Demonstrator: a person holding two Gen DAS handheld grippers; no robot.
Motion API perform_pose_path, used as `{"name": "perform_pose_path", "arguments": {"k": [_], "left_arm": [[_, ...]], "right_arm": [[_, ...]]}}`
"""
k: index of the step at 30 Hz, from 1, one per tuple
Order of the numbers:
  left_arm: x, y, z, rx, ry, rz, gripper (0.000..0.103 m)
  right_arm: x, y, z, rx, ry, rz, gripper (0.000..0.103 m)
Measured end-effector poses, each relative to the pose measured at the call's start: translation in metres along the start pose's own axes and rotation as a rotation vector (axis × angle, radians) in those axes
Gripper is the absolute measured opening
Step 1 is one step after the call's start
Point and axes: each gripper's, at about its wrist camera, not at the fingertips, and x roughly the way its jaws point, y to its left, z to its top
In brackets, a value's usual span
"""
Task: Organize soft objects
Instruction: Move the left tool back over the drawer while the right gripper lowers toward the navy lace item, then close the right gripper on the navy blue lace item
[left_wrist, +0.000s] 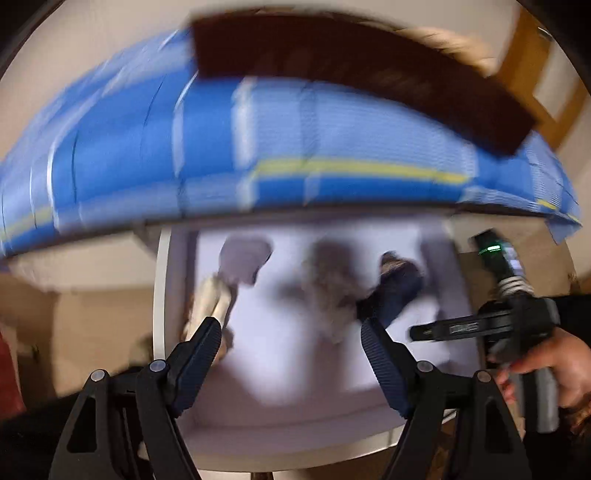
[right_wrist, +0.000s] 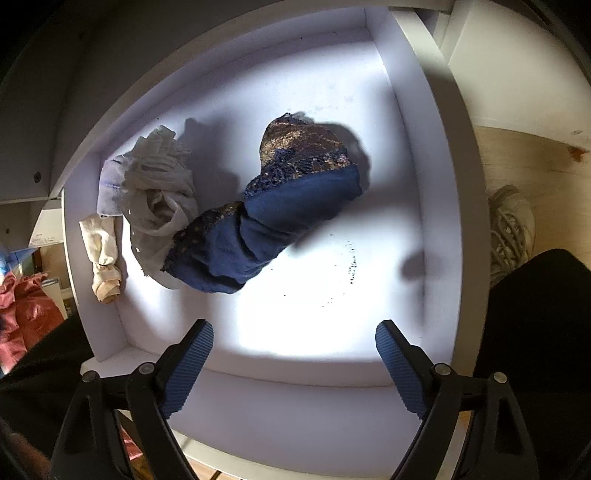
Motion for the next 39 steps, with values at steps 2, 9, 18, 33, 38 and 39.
{"name": "perform_pose_path", "arguments": {"k": [2,9,18,33,38,39], "left_arm": [[0.020,0.017,-0.007,-0.071,0.057,-0.002,0.079],[0.048,0.045,-0.027,-0.252,0.146,-0.052,0.079],[0.063,0.055,-0.034,-0.321,0.204,-0.080,0.079],[0.066,0.063,-0.036,-0.368,0.205,-0.062,0.079],[0.067,0.063,-0.036,-0.371,0.208,-0.055,0.079],[0.068,0.063,-0.036,-0.373,0.210,-0.052,0.079]], "right_arm": [[0.001,0.000,0.002,0.009,-0.005,0.008,0.091],[0.004,-0.001,0.021,0.110,-0.065,0.050,0.092],[0.014,0.005,0.048,0.200,-0.120,0.091,0.092],[0.035,0.024,0.053,0.156,-0.081,-0.031,0.075],[0.047,0.038,0.053,0.064,-0.043,-0.061,0.062],[0.048,0.040,0.053,0.042,-0.041,-0.076,0.061]]}}
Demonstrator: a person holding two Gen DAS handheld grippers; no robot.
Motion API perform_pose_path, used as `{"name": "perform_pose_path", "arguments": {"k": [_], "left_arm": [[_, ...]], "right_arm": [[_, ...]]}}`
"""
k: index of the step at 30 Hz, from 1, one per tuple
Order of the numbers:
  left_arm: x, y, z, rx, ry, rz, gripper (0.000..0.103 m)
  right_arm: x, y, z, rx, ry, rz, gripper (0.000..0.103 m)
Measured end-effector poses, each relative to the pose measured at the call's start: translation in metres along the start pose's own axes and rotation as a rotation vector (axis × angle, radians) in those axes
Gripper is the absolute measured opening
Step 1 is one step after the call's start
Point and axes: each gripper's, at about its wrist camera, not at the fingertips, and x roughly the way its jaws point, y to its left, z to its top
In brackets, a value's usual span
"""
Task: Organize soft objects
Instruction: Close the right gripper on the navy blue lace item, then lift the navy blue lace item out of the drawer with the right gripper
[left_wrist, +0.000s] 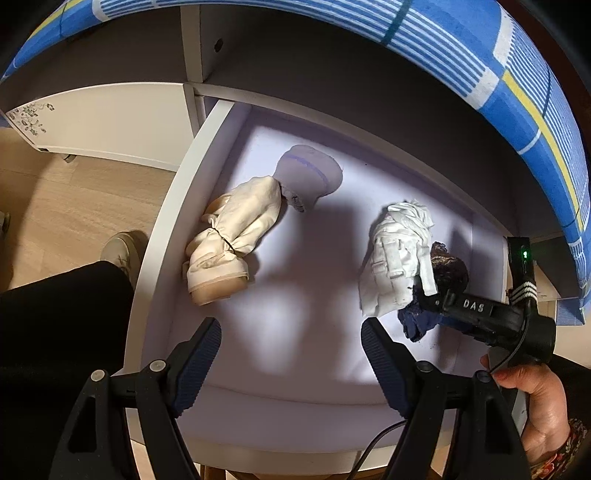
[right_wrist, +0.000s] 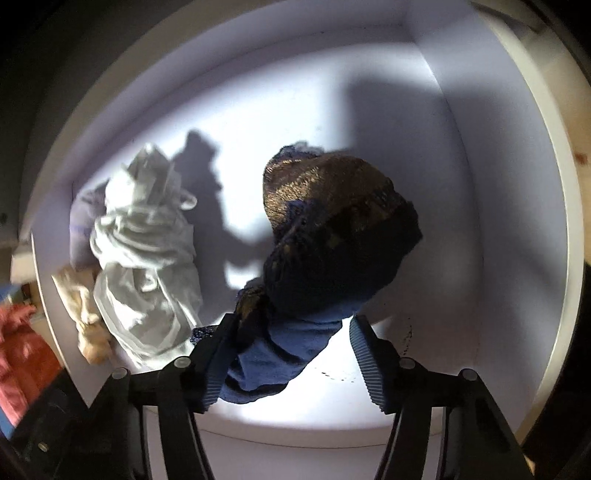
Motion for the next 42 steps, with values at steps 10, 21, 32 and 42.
{"name": "perform_pose_path", "arguments": {"k": [10,21,32,42], "left_arm": [[0.004,0.000,0.001,-0.002,0.006,0.006,0.079],[0.014,-0.004,0.000,0.024,0.031,0.013,0.079],[0.028,-0.017,0.000,0.063,0.057,0.018,0.079],[0.040,-0.030,0.002,0.094,0.079,0.012,0.079]], "right_arm": [[0.003,0.003,-0.009,-0.067,0.011,-0.055,0.043],[-0.002,0.004,-0.003,-0.078,0.001,-0.031,0.038],[-0.007,-0.026,-0.022,-0.022,0.014,0.005,0.033],[-0.019,-0.033,-0.051,-0.006,-0.003,0.031,0.032]]}}
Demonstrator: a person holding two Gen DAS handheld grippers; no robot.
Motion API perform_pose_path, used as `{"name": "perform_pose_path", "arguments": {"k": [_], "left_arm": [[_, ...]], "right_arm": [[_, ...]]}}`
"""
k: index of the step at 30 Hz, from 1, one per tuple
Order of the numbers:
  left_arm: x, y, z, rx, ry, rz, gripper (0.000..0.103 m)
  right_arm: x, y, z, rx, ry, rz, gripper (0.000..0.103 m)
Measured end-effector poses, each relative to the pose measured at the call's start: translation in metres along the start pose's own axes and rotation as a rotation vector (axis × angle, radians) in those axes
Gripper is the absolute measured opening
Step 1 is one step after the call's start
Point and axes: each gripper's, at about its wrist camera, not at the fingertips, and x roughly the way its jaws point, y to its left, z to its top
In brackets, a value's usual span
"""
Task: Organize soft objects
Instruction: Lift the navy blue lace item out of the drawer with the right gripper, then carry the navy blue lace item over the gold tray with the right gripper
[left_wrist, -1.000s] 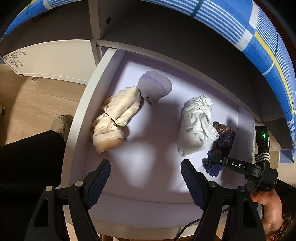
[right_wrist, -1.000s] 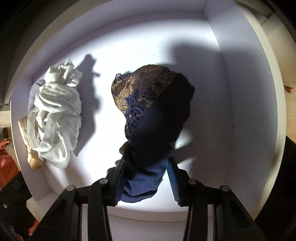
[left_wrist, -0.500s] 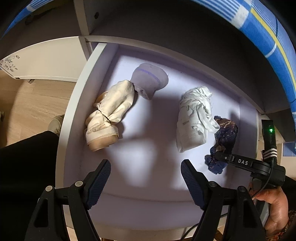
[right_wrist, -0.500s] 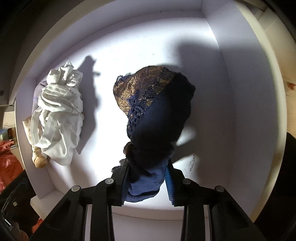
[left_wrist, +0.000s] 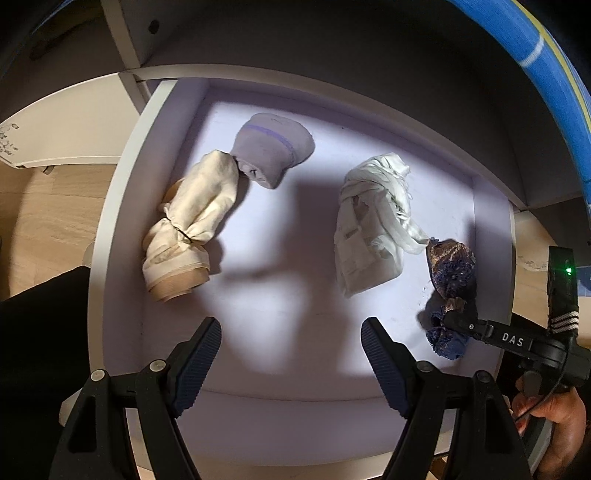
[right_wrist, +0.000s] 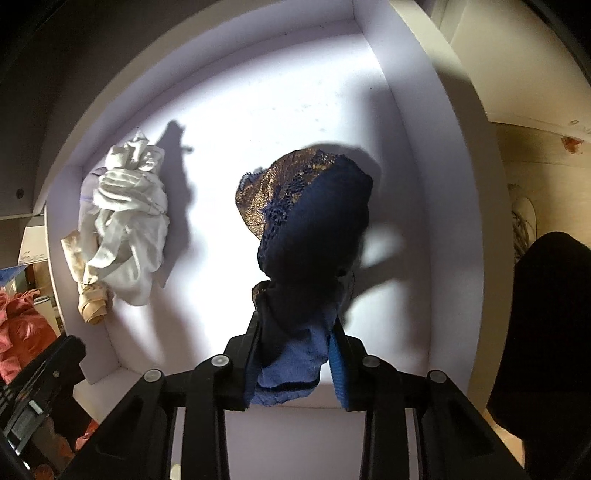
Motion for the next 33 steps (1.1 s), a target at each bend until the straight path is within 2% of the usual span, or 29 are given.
{"name": "perform_pose_path", "arguments": {"k": [7,11,19,33], "left_arm": [[0.009,-0.008,0.002,0.030,0.004,0.010,0.079],[0.018,-0.009,0.002,0.030,0.029,0.014,0.079],[0.023,-0.019,0.000,0.064,0.041,0.007,0.079],[0.025,-0.027,0.002,0.089,0.041,0.039,0.079]], "right_arm": [[-0.022,0.004,-0.015,-0.002,-0.021,0.048,0.032],[-0.046,-0.012,-0.023,0.010,-0.030,0.085,0.032],[-0.087,-0.016,-0.043,0.012,-0.044,0.140,0.032],[-0.154,-0.006,-0.071,-0.037,-0.098,0.193,0.032]]}}
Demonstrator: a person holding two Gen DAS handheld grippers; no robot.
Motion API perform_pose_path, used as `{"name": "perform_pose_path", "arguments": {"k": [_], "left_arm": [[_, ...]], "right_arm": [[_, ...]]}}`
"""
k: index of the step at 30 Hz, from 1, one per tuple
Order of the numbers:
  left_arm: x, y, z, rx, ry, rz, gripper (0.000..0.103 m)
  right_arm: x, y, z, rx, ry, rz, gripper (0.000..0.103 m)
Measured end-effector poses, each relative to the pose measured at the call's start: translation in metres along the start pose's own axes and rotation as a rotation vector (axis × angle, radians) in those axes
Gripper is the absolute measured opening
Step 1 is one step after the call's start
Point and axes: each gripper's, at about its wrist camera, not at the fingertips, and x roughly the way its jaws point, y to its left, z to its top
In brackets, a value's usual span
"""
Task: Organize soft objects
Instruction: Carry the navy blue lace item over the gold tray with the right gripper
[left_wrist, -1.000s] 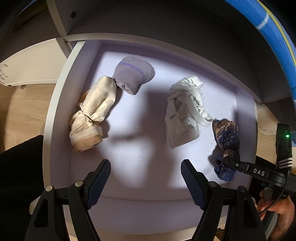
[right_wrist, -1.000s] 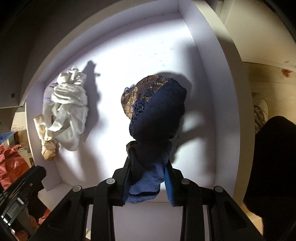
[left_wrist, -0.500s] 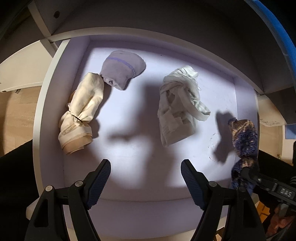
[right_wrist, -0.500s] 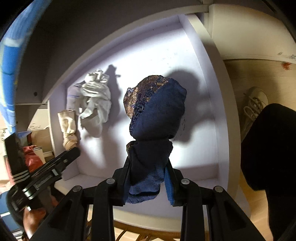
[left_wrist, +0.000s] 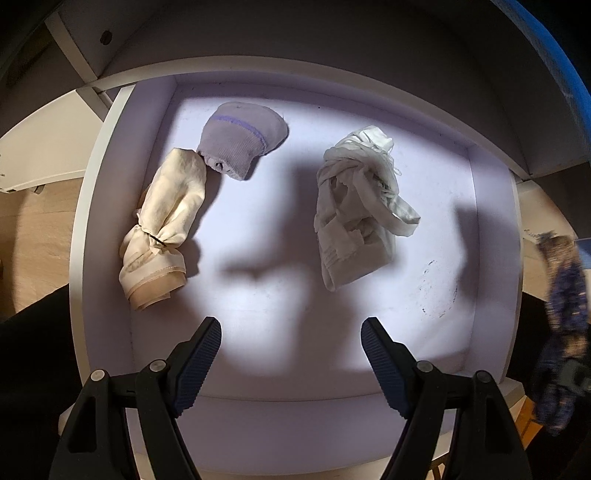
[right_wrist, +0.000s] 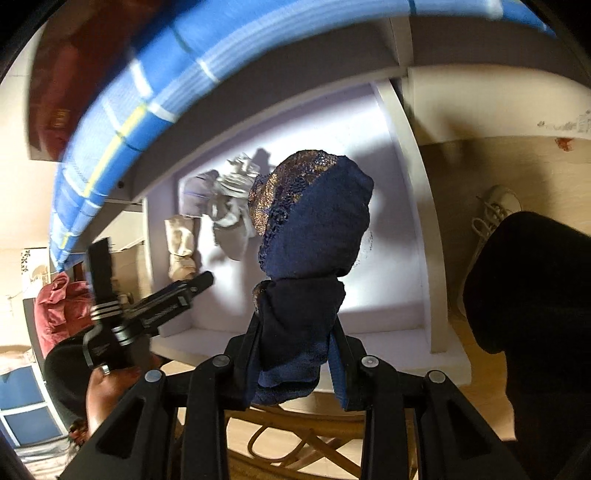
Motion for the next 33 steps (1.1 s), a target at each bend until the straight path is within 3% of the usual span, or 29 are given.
{"name": "perform_pose_path", "arguments": {"k": [21,27,33], "left_arm": [[-0.003,-0.005,-0.002,0.034,0.000,0.028,0.079],[-0.004,-0.005,-0.002,0.033,0.000,0.023,0.079],[-0.005,-0.005,-0.001,0.028,-0.003,0.015,0.079]], "right_arm": [[-0.119,0.089,-0.004,-0.247,-0.119,0.027,0.032],[-0.152,0.118,0.016,-0.305,-0.189,0.009,0.032],[-0.171,0.152,0.062,-0.372,-0.261,-0.054,0.032]]}}
